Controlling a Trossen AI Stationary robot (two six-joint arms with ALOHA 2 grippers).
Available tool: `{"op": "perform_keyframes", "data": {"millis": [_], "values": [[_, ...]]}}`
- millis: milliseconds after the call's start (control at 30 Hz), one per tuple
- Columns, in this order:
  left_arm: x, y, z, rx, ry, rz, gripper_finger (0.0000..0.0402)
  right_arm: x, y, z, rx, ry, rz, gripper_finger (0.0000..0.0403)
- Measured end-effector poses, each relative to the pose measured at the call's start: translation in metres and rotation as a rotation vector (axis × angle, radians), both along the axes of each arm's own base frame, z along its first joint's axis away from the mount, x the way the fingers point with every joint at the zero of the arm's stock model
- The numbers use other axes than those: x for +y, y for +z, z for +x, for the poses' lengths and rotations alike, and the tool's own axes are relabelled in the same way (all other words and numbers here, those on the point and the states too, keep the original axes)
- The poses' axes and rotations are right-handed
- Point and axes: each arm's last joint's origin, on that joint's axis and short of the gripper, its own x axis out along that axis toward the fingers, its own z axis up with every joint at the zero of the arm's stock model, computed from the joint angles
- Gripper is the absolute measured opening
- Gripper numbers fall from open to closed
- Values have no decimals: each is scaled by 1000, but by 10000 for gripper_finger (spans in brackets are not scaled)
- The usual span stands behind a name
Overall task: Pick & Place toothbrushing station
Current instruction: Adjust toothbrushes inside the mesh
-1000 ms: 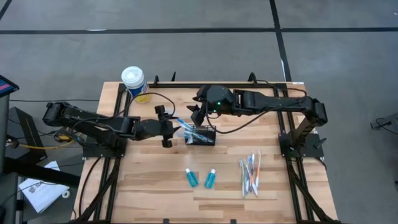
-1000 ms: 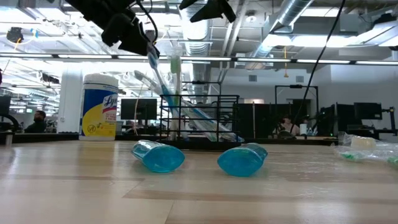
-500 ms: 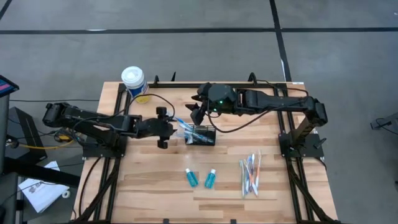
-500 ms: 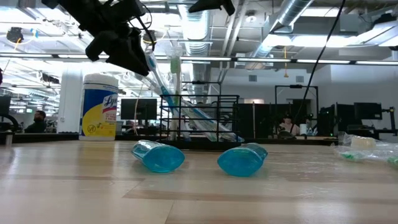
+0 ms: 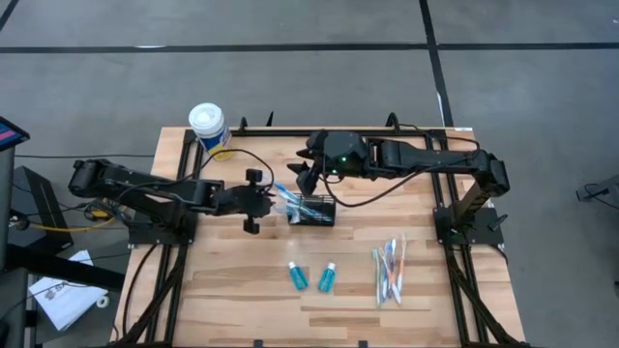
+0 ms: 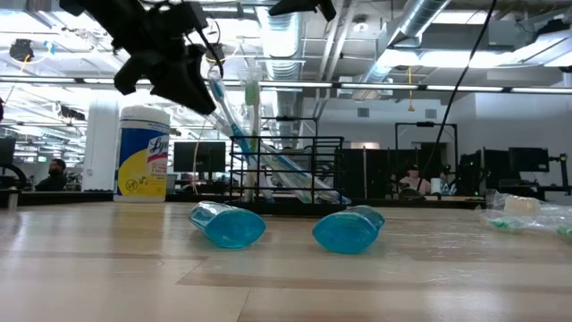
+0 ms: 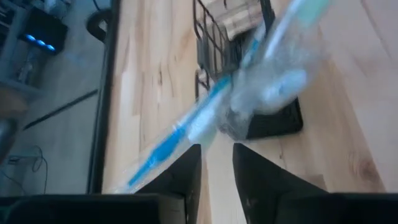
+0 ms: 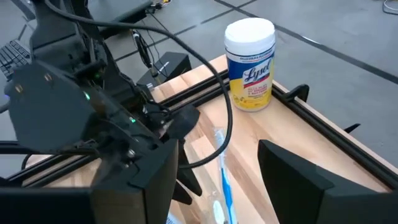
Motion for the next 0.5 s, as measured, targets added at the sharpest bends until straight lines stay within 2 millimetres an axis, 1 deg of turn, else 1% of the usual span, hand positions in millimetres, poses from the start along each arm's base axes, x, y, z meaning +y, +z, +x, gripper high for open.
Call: {"op": "perform_keyframes", "data": {"millis": [100, 267, 367, 500], "values": [[4, -7, 4, 36, 11, 3, 103, 0, 0, 0, -4, 0, 0, 212], [13, -15, 8, 68, 57, 14, 144, 2, 0, 0, -5, 5, 1, 212], [16, -15, 9, 68, 62, 34, 162, 5, 0, 0, -5, 13, 1, 212], [16, -11, 10, 38, 56, 53, 170, 8, 0, 0, -4, 19, 2, 212]]}}
